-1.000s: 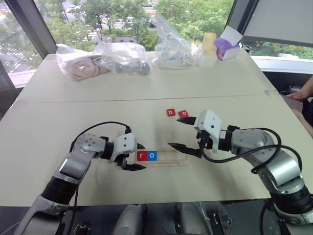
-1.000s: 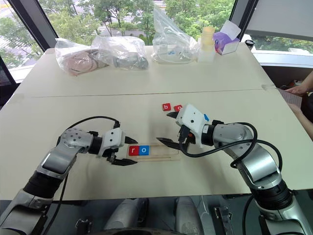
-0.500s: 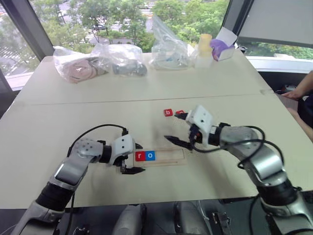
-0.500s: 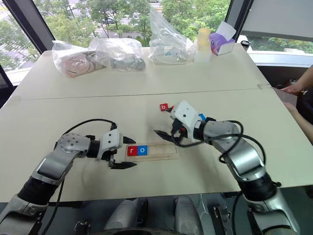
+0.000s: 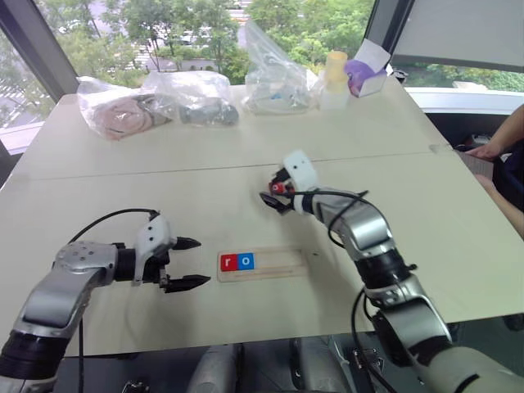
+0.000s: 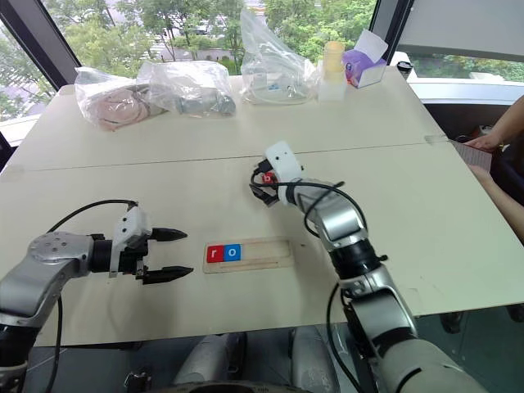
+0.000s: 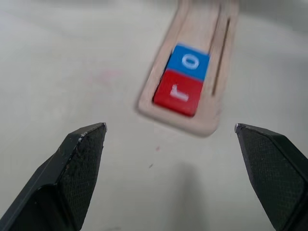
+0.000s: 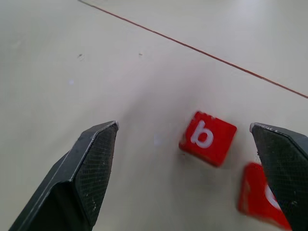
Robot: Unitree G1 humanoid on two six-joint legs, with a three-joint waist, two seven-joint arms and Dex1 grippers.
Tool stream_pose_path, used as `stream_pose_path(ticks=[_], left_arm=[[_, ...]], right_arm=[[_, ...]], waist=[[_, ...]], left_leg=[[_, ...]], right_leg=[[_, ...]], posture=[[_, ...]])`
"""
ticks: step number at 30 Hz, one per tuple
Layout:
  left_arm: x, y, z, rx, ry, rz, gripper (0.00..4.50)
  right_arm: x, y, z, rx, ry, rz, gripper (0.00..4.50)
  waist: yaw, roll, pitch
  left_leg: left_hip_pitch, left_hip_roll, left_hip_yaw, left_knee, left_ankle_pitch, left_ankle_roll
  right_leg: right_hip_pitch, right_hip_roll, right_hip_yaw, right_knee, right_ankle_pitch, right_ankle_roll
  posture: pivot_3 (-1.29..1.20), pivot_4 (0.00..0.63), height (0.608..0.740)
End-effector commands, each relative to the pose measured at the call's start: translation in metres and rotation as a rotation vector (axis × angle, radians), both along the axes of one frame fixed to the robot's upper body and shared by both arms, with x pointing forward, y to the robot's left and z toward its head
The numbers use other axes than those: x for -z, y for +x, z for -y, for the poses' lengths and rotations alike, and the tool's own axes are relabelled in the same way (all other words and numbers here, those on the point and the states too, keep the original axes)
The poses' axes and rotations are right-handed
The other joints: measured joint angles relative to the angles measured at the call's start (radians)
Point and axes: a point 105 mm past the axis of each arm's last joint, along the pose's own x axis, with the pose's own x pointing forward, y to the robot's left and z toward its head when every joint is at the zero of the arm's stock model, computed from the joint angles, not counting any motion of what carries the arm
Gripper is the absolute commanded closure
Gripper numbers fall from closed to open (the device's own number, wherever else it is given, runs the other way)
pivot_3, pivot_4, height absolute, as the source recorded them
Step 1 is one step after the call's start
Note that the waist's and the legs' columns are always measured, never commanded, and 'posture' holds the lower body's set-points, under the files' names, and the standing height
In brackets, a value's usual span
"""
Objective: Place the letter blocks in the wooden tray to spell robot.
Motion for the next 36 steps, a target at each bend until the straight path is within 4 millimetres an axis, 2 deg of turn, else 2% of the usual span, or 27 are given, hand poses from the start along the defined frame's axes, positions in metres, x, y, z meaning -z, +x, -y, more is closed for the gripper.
stream_pose_path(ticks=[1,10,23,30,35,36], left_arm=[[-0.011,0.003,0.0,-0.035,-0.009,0.059,0.03],[-0.013,-0.003,0.001,-0.054,-0.034,0.064,0.03],[-0.017,-0.002,0.005,-0.071,-0.06,0.084,0.03],[-0.018,0.002,0.005,-0.086,-0.062,0.098,0.0],[-0.018,0.003,0.006,-0.095,-0.062,0.103,0.0],[-0.017,0.003,0.006,-0.096,-0.064,0.102,0.0]], right_arm=[[-0.01,0.009,-0.004,0.037,-0.018,0.023,0.0],[-0.002,0.02,0.0,0.135,-0.055,-0.045,0.0],[0.003,0.018,-0.009,0.126,-0.026,-0.115,0.0],[0.005,0.018,-0.011,0.124,-0.035,-0.132,3.23],[0.003,0.019,-0.013,0.101,-0.072,-0.106,3.28],[-0.004,0.019,-0.012,0.094,-0.084,-0.077,3.28]], waist=[[0.002,0.0,0.0],[0.001,0.0,0.0],[-0.011,0.0,0.0],[-0.022,0.0,0.0],[-0.023,0.0,0.0],[-0.023,0.0,0.0]], left_leg=[[0.0,0.0,0.0,0.0,0.0,0.0],[0.0,0.0,0.0,0.0,0.0,0.0],[0.0,0.0,0.0,-0.001,0.0,0.0],[0.0,0.0,0.0,-0.001,0.0,0.0],[0.0,0.0,0.0,-0.001,0.0,0.0],[0.0,0.0,0.0,-0.001,0.0,0.0]], right_leg=[[0.0,0.0,0.0,0.0,0.0,0.0],[0.0,0.001,0.0,0.0,0.0,0.0],[0.0,0.002,0.0,0.0,0.0,-0.001],[-0.001,0.002,0.0,0.001,0.0,-0.001],[-0.001,0.002,0.0,0.001,0.0,-0.001],[-0.001,0.002,0.0,0.001,0.0,-0.001]], posture=[[0.0,0.15,0.74],[0.0,0.15,0.74],[0.0,0.15,0.74],[0.0,0.15,0.74],[0.0,0.15,0.74],[0.0,0.15,0.74]])
